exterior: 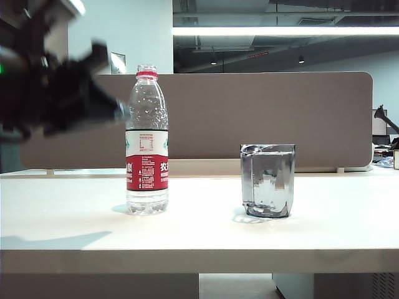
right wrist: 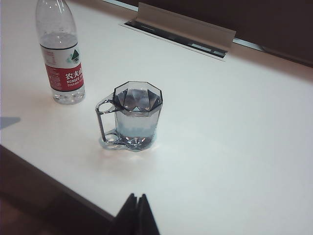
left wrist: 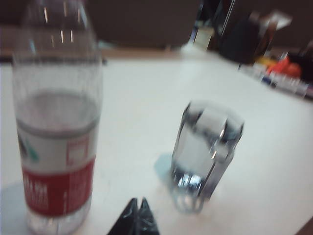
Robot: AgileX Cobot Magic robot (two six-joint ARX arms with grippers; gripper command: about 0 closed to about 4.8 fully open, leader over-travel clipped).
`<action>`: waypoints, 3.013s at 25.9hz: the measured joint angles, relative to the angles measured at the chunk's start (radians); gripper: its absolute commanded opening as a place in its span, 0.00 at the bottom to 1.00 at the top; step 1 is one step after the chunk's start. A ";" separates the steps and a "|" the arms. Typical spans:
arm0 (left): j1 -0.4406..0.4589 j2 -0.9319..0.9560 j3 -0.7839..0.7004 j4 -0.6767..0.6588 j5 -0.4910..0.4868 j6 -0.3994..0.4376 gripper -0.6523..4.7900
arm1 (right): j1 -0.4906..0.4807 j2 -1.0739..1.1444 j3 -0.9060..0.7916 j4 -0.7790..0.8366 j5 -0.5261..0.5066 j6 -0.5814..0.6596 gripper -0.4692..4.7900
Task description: Pick up the mineral water bottle on the table and pour water into the mug until it's full.
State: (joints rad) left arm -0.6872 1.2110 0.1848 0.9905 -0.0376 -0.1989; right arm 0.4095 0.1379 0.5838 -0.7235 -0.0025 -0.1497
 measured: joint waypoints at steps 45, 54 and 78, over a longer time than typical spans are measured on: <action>0.756 -1.153 -0.180 -1.106 0.143 0.238 0.11 | 0.000 0.000 0.000 0.000 0.002 0.000 0.08; 0.756 -1.207 -0.176 -1.164 0.143 0.290 0.11 | 0.000 0.000 0.000 0.000 0.002 0.000 0.08; 0.756 -1.205 -0.175 -1.166 0.143 0.293 0.11 | 0.000 0.000 0.000 0.000 0.002 0.000 0.08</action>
State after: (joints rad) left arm 0.0685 0.0063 0.0093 -0.1757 0.1055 0.0940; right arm 0.4095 0.1375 0.5838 -0.7235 -0.0006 -0.1497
